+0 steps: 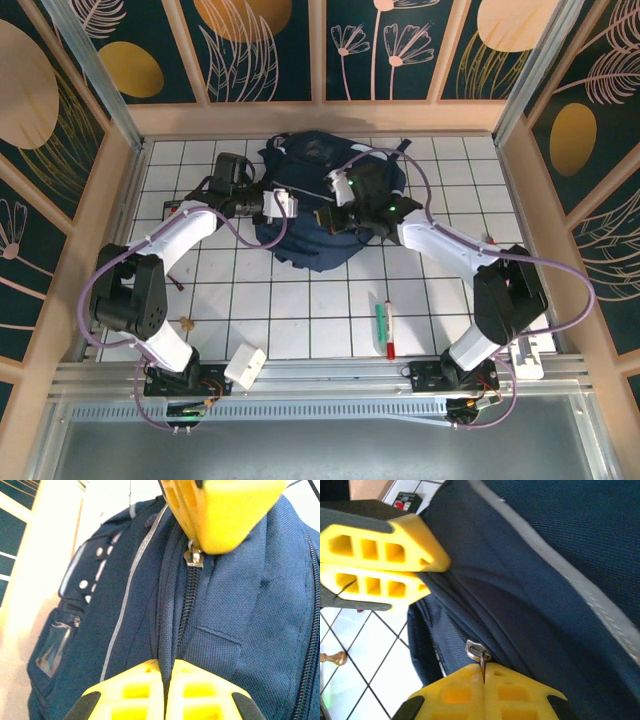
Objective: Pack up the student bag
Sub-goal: Zip the student bag at the top-center of the table.
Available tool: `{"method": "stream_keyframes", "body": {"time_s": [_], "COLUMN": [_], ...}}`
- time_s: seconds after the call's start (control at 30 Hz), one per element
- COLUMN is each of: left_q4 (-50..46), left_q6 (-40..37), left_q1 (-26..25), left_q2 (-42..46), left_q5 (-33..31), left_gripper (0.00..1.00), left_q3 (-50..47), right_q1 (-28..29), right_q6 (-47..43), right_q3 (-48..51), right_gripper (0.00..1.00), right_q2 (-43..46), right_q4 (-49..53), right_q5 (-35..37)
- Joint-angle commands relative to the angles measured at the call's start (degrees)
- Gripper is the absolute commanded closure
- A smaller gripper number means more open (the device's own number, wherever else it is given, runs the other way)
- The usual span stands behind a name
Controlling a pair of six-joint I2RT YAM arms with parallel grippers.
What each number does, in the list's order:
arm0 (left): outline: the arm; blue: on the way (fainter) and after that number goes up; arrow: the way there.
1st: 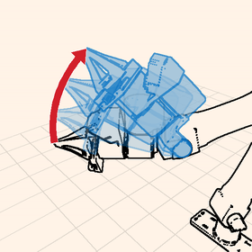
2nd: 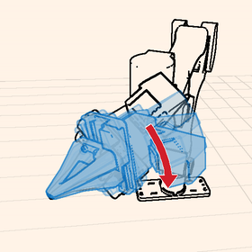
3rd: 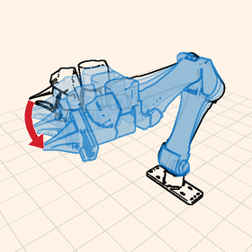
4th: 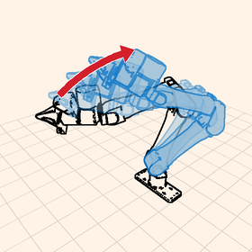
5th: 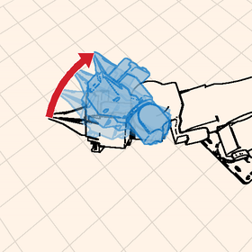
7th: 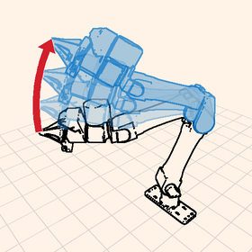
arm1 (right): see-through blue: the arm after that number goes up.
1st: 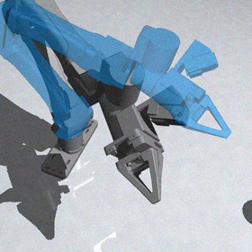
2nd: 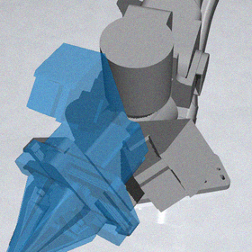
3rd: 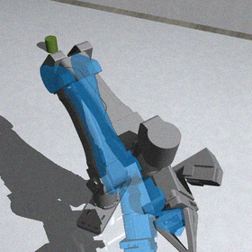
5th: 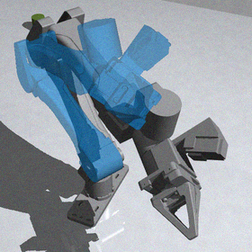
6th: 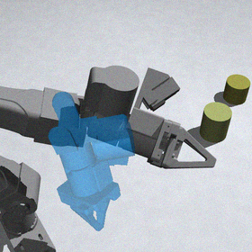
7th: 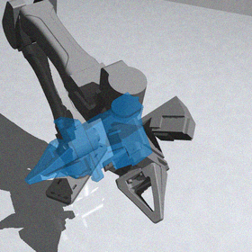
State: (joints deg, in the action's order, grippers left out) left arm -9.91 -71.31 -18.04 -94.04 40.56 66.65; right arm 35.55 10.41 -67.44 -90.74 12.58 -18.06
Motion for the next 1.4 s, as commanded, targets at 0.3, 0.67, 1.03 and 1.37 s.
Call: {"method": "stream_keyframes", "body": {"time_s": [0.3,0.67,1.03,1.37], "left_q4": [2.2,0.4,4.5,5.4], "left_q6": [1.4,-3.9,-6.0,-5.4], "left_q1": [5.1,6.4,6.5,6.5], "left_q2": [4.2,4.7,8.1,9.8], "left_q5": [0.5,-3.1,-2.0,-1.8], "left_gripper": [1.00,1.00,1.00,1.00], "left_q3": [-2.7,-5.9,-15.7,-17.8], "right_q1": [-8.2,-14.8,-20.9,-25.3], "right_q6": [2.2,-0.3,0.6,6.0], "right_q3": [6.9,8.4,-3.5,-11.6], "right_gripper": [1.00,1.00,1.00,1.00], "right_q2": [2.8,-2.5,-17.3,-26.0], "right_q4": [7.8,-1.4,-9.6,-9.6], "right_q5": [8.7,12.7,12.7,8.3]}}
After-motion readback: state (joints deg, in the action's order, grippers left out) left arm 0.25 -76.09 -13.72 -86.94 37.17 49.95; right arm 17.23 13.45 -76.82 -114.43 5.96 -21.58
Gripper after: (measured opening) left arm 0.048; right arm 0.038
